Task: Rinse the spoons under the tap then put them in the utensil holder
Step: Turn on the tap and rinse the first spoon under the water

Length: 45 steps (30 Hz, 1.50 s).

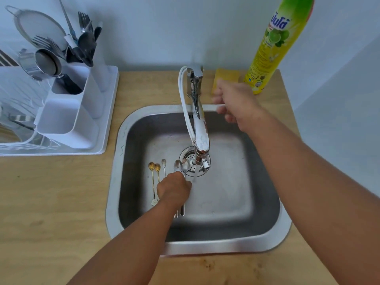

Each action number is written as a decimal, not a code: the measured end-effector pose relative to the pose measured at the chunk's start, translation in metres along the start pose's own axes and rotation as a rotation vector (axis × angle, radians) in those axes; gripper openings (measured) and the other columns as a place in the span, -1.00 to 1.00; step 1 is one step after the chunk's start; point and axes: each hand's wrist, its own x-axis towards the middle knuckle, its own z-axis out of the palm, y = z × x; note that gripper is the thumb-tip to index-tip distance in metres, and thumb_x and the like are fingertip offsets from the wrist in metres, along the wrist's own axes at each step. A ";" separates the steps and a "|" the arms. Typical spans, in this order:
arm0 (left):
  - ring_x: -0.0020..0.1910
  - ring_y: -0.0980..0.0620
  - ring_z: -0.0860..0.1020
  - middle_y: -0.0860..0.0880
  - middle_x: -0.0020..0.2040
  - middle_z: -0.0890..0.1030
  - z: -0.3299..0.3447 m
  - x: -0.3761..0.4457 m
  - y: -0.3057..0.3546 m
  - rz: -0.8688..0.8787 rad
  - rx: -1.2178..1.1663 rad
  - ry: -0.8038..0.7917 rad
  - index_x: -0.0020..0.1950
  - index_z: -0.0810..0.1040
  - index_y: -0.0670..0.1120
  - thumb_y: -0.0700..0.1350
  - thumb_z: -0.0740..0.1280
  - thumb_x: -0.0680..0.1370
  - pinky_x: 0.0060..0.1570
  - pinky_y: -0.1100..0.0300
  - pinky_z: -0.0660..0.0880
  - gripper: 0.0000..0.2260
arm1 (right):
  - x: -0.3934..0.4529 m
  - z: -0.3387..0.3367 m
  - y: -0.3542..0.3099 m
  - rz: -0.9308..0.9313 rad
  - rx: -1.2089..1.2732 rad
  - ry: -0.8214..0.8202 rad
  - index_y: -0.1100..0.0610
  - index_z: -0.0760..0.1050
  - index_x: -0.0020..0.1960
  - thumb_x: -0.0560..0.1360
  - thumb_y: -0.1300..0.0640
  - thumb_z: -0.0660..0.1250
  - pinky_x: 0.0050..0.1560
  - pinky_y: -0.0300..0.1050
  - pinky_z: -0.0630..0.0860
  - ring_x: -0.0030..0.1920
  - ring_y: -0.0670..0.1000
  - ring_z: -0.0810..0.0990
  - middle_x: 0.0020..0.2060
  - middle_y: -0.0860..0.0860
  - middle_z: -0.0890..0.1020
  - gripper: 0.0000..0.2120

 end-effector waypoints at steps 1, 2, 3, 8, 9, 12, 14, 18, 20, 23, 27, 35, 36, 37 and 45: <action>-0.30 0.03 0.49 0.05 -0.28 0.46 -0.002 -0.002 0.001 -0.014 -0.020 -0.011 -0.12 0.49 -0.04 0.06 0.29 0.62 -0.25 0.16 0.36 -0.79 | -0.005 -0.005 0.019 0.014 -0.008 0.032 0.04 0.58 -0.11 0.57 -0.10 0.26 -0.52 -0.32 0.30 -0.43 -0.05 0.49 -0.26 -0.03 0.68 -0.75; -0.35 0.06 0.46 0.05 -0.30 0.46 -0.004 -0.004 0.001 -0.034 -0.056 -0.028 -0.18 0.46 -0.04 0.08 0.30 0.61 -0.31 0.18 0.33 -0.75 | -0.011 -0.009 0.040 0.032 -0.031 0.054 0.06 0.59 -0.12 0.57 -0.08 0.26 -0.55 -0.33 0.29 -0.44 -0.06 0.50 -0.27 -0.03 0.70 -0.75; -0.37 0.07 0.45 0.04 -0.30 0.48 -0.006 -0.006 0.001 -0.058 -0.108 -0.049 -0.22 0.44 -0.03 0.10 0.31 0.59 -0.36 0.19 0.30 -0.72 | -0.019 -0.011 0.063 0.057 -0.067 0.058 0.08 0.60 -0.11 0.58 -0.06 0.26 -0.57 -0.33 0.29 -0.43 -0.06 0.51 -0.26 -0.03 0.71 -0.74; -0.40 -0.02 0.59 -0.03 -0.34 0.63 -0.007 -0.022 -0.004 -0.124 -0.612 -0.245 -0.22 0.62 -0.12 0.04 0.36 0.58 -0.38 0.16 0.50 -0.72 | -0.054 0.008 0.158 0.329 -0.202 -0.186 0.15 0.62 -0.04 0.58 -0.03 0.31 -0.39 -0.18 0.31 -0.25 0.06 0.54 -0.02 0.19 0.73 -0.75; -0.44 -0.01 0.58 -0.04 -0.37 0.63 -0.006 -0.027 -0.003 -0.133 -0.738 -0.297 -0.22 0.64 -0.14 0.00 0.36 0.59 -0.42 0.16 0.51 -0.72 | -0.059 0.013 0.168 0.374 -0.228 -0.254 0.14 0.62 0.00 0.58 -0.05 0.32 -0.35 -0.17 0.33 -0.24 0.06 0.54 0.01 0.18 0.73 -0.74; -0.50 0.08 0.53 0.00 -0.44 0.60 -0.007 -0.041 -0.003 -0.141 -0.984 -0.445 -0.13 0.67 -0.15 -0.03 0.40 0.62 -0.47 0.21 0.50 -0.77 | -0.066 0.026 0.181 0.462 -0.210 -0.394 0.12 0.66 0.03 0.55 -0.10 0.37 -0.27 -0.15 0.36 -0.22 0.01 0.57 -0.06 0.06 0.75 -0.71; -0.44 0.11 0.55 0.02 -0.37 0.62 -0.006 -0.049 -0.004 -0.144 -1.086 -0.524 0.00 0.69 -0.18 0.03 0.43 0.62 -0.45 0.20 0.54 -0.74 | -0.067 0.030 0.182 0.463 -0.173 -0.446 0.12 0.68 0.00 0.51 -0.08 0.41 -0.29 -0.14 0.34 -0.23 0.03 0.58 -0.22 0.02 0.69 -0.73; -0.33 0.12 0.59 0.02 -0.23 0.65 -0.003 -0.061 -0.012 -0.143 -1.243 -0.607 0.13 0.70 -0.15 0.06 0.42 0.63 -0.42 0.18 0.56 -0.71 | -0.069 0.031 0.182 0.400 -0.152 -0.432 0.14 0.66 -0.07 0.45 0.10 0.45 -0.38 -0.18 0.27 -0.27 0.04 0.50 -0.30 0.06 0.60 -0.88; -0.27 0.09 0.62 0.02 -0.14 0.69 -0.007 -0.063 -0.016 -0.121 -1.189 -0.559 0.12 0.70 -0.10 0.13 0.42 0.61 -0.38 0.15 0.60 -0.69 | -0.069 0.032 0.183 0.363 -0.148 -0.397 0.11 0.63 -0.16 0.46 0.12 0.45 -0.43 -0.20 0.25 -0.29 0.04 0.48 -0.32 0.06 0.59 -0.93; -0.12 0.01 0.64 -0.02 0.03 0.72 -0.013 -0.055 -0.019 -0.124 -1.129 -0.342 0.12 0.66 -0.05 0.14 0.39 0.63 -0.31 0.16 0.63 -0.73 | -0.069 0.035 0.185 0.270 -0.207 -0.346 0.08 0.59 -0.22 0.48 0.08 0.46 -0.46 -0.19 0.25 -0.39 -0.01 0.41 -0.38 0.02 0.54 -0.86; -0.09 0.00 0.68 -0.06 0.05 0.72 -0.017 -0.035 -0.007 -0.067 -1.147 -0.202 0.13 0.65 -0.07 0.04 0.44 0.62 -0.20 0.06 0.65 -0.79 | -0.074 0.041 0.186 0.176 -0.256 -0.294 0.04 0.57 -0.30 0.51 -0.05 0.48 -0.33 -0.15 0.35 -0.42 -0.05 0.42 -0.51 -0.10 0.49 -0.73; -0.25 0.00 0.74 -0.04 -0.20 0.77 -0.010 -0.015 0.009 -0.084 -1.213 -0.146 -0.12 0.70 -0.04 0.07 0.34 0.68 -0.27 0.07 0.66 -0.72 | -0.096 0.047 0.183 0.147 -0.322 -0.126 0.02 0.58 -0.40 0.55 -0.02 0.41 -0.25 -0.09 0.49 -0.38 -0.04 0.57 -0.46 -0.10 0.64 -0.65; -0.28 0.02 0.73 -0.04 -0.22 0.77 -0.009 -0.016 0.009 -0.081 -1.243 -0.159 -0.12 0.70 -0.03 0.10 0.31 0.69 -0.31 0.11 0.63 -0.68 | -0.098 0.046 0.183 0.145 -0.323 -0.102 0.00 0.59 -0.43 0.55 0.00 0.41 -0.25 -0.09 0.49 -0.39 -0.04 0.56 -0.48 -0.11 0.63 -0.63; -0.30 0.05 0.71 -0.01 -0.23 0.78 -0.008 -0.017 0.010 -0.077 -1.275 -0.180 -0.11 0.71 -0.03 0.11 0.29 0.70 -0.34 0.14 0.60 -0.67 | -0.100 0.045 0.183 0.140 -0.324 -0.083 -0.03 0.59 -0.45 0.55 0.01 0.41 -0.26 -0.10 0.47 -0.40 -0.05 0.53 -0.51 -0.12 0.59 -0.61; 0.04 -0.06 0.76 -0.03 -0.04 0.80 0.003 -0.020 0.008 -0.131 -1.472 -0.290 0.08 0.75 0.02 -0.09 0.45 0.63 0.14 -0.10 0.69 -0.91 | -0.096 0.043 0.178 0.083 -0.409 -0.128 0.07 0.64 -0.25 0.59 -0.02 0.36 -0.08 0.01 0.59 -0.23 0.04 0.67 -0.30 -0.02 0.71 -0.71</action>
